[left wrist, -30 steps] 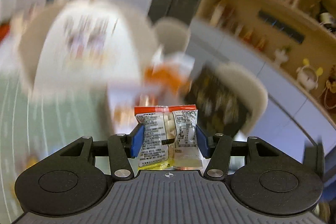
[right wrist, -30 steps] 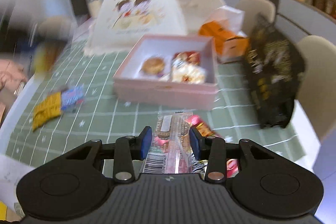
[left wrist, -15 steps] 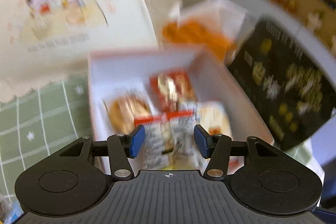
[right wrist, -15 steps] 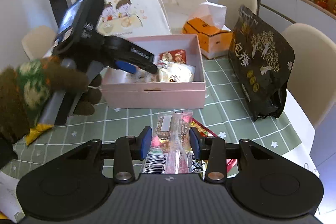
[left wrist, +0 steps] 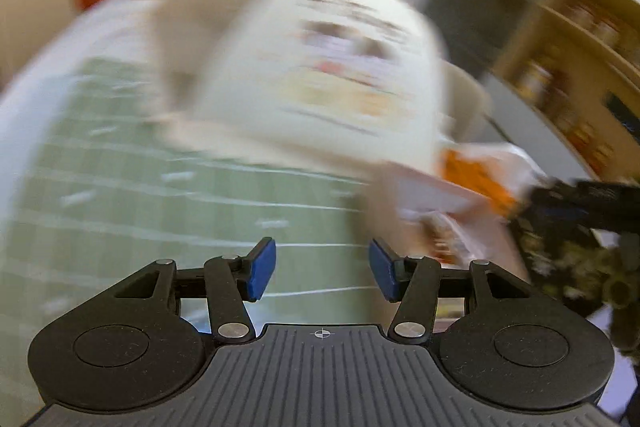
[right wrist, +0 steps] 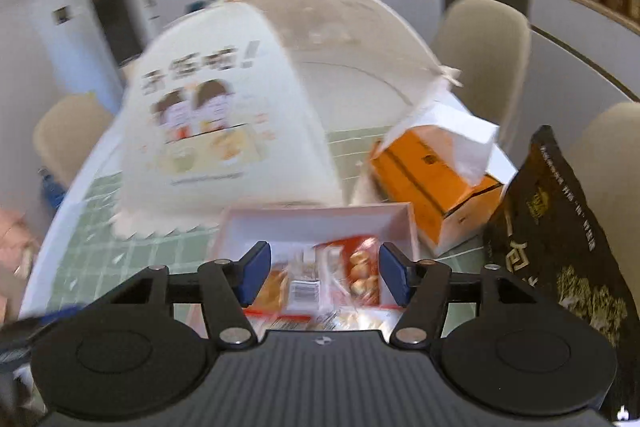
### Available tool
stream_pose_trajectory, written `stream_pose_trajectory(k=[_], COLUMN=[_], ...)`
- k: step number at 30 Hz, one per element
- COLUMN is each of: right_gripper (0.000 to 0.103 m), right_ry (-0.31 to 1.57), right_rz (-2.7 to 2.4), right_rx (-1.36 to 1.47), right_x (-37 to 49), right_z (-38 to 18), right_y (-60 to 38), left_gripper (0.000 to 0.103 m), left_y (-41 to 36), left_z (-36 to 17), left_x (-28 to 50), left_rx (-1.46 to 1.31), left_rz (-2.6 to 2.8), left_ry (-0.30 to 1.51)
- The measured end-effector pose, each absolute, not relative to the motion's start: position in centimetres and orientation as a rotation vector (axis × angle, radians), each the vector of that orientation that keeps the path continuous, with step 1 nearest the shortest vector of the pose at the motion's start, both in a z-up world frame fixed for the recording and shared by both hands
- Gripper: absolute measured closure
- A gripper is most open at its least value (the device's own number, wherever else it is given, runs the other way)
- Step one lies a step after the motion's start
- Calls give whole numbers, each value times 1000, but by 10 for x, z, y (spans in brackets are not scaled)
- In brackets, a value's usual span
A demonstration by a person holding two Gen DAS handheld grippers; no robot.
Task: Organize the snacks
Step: 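Carry both held packets over the pink box and open both grippers, then grasp the clear brown bar packet with the left gripper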
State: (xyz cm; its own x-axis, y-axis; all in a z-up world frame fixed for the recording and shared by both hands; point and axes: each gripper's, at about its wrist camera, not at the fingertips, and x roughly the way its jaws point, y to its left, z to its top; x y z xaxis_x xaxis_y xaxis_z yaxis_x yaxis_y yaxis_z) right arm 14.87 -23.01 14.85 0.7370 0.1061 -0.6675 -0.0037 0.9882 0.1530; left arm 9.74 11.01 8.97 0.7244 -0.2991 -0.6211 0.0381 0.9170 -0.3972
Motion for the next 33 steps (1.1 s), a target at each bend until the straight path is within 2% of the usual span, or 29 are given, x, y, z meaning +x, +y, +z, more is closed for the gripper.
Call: stream_pose_trajectory(k=[7, 13, 20, 27, 33], right_gripper=[42, 39, 38, 33, 36], right_ry=[825, 908, 958, 955, 932], right_rz=[246, 528, 564, 629, 553], right_rx=[13, -23, -162, -182, -263], right_x=[128, 112, 130, 106, 65], right_z=[110, 75, 28, 15, 15], right_y=[-163, -69, 8, 2, -36], left_gripper=[46, 46, 47, 47, 47], left_y=[195, 177, 158, 167, 152], left_z=[52, 40, 35, 54, 50], left_x=[56, 40, 21, 38, 81], left_rx=[-490, -458, -367, -238, 126], left_rz=[119, 52, -109, -103, -188], left_ry=[797, 852, 977, 876, 898])
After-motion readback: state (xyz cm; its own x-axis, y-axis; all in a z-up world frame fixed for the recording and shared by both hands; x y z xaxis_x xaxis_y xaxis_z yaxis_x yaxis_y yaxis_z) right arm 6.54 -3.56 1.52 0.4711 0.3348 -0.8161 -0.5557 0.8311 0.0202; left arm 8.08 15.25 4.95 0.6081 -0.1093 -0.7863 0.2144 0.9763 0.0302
